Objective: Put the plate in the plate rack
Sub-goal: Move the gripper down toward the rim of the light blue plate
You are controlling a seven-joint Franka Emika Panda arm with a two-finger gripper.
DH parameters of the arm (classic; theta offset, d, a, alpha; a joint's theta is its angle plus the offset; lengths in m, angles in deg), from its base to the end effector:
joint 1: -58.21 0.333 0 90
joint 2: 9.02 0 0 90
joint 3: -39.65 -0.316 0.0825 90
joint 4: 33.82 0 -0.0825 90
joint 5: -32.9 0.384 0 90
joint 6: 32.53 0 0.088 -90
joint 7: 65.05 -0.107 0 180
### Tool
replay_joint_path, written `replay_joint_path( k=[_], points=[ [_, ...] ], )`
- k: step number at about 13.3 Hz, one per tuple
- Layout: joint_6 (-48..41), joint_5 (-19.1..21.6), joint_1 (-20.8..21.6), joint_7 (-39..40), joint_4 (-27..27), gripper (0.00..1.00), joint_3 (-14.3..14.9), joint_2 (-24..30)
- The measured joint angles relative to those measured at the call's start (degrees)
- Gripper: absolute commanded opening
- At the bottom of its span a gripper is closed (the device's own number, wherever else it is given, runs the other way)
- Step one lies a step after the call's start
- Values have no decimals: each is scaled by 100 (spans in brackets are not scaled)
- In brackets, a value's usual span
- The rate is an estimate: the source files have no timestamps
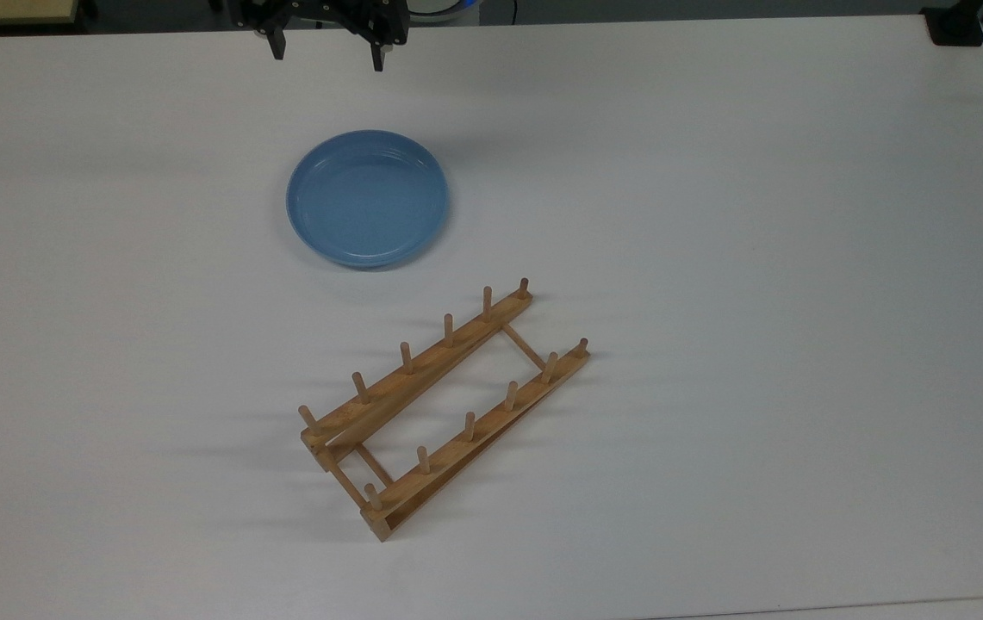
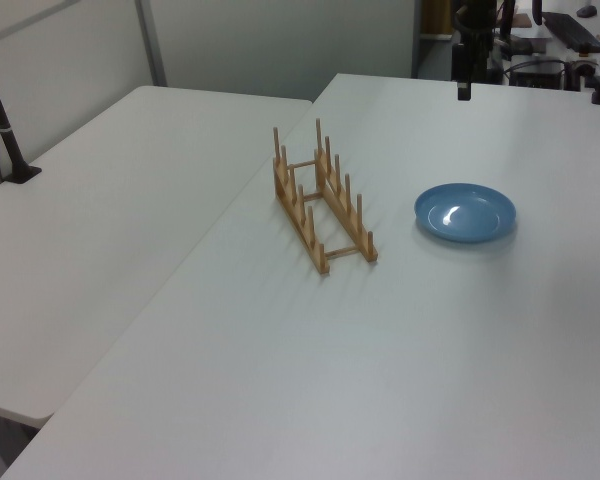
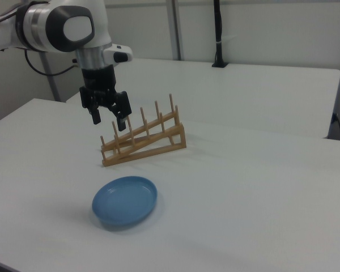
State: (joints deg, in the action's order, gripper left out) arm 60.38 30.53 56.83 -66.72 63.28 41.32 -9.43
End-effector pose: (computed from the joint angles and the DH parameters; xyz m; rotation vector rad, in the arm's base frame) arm 0.5544 -0.0337 0.5664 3.0962 -0.1218 -0.1252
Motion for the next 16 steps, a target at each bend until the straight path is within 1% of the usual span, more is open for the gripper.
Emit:
replay_joint_path(
  k=[1, 2, 4, 5, 12, 16],
  points=[
    [0, 0, 0, 0, 0, 100, 1, -1],
    [0, 2, 0, 0, -1, 100, 66, -1],
    [0, 131, -2, 164, -1, 100, 227, -1],
    [0, 155, -2, 203, -1, 100, 253, -1],
    [0, 179, 38, 233, 35, 100, 192, -38],
    [33, 178, 75, 382, 62, 100, 185, -228]
  ],
)
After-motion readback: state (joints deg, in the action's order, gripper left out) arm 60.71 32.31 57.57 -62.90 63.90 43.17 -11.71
